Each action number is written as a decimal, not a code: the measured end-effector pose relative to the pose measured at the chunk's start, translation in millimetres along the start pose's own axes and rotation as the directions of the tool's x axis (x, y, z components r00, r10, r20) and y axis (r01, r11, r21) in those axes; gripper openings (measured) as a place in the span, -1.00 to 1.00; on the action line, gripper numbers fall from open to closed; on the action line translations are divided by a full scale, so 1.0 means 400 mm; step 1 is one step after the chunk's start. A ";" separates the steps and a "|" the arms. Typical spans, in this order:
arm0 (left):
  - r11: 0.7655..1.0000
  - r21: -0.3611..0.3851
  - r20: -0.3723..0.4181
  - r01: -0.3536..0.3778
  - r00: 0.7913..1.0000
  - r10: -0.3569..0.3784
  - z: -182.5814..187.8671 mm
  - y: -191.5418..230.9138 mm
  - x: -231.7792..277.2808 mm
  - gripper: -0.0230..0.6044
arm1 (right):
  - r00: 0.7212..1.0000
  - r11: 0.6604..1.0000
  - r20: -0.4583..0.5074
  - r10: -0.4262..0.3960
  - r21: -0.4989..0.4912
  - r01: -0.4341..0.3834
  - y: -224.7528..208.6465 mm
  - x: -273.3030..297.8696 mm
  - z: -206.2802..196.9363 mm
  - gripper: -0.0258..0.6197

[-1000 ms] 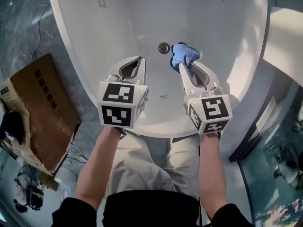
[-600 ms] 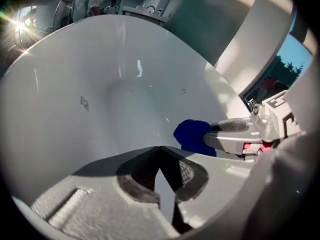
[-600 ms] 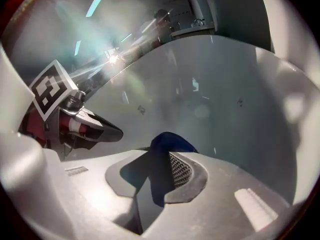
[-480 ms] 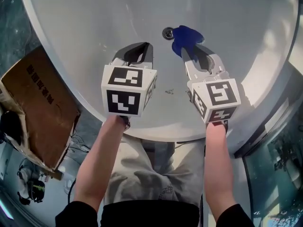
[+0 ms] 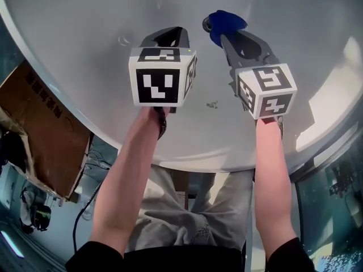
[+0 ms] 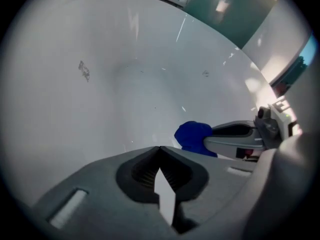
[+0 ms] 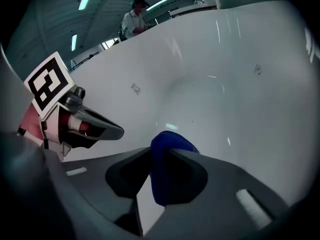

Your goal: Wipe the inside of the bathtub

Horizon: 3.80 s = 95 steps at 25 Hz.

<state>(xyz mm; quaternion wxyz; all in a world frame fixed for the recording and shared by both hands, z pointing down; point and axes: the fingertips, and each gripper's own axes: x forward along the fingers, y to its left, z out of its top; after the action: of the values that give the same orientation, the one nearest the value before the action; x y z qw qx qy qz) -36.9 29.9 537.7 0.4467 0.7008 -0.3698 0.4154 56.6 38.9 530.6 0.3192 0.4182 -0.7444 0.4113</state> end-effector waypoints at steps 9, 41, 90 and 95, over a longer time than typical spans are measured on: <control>1.000 -0.005 -0.070 0.010 0.997 -0.010 -0.034 0.035 0.086 -0.91 | 0.991 0.998 -0.114 0.066 0.020 -0.064 -0.017 0.161 -0.077 -0.67; 1.000 0.008 -0.140 0.023 0.990 -0.021 -0.134 0.065 0.096 -0.91 | 0.802 0.943 -0.534 0.266 -0.026 -0.331 0.102 0.307 -0.443 -0.67; 1.000 -0.012 -0.134 -0.028 0.991 0.026 -0.182 0.035 -0.040 -0.91 | 0.554 0.685 -0.533 0.640 0.068 -0.725 0.419 -0.188 -0.417 -0.69; 1.000 -0.010 -0.136 -0.027 0.990 0.025 -0.181 0.033 -0.041 -0.91 | 0.509 0.629 -0.519 0.687 0.073 -0.774 0.463 -0.261 -0.401 -0.69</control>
<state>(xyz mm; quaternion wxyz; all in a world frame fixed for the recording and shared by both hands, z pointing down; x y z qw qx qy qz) -73.3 95.4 545.5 0.4695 0.6635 -0.3500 0.4656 -39.8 275.4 454.7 0.3302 -0.0865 -0.7722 0.5359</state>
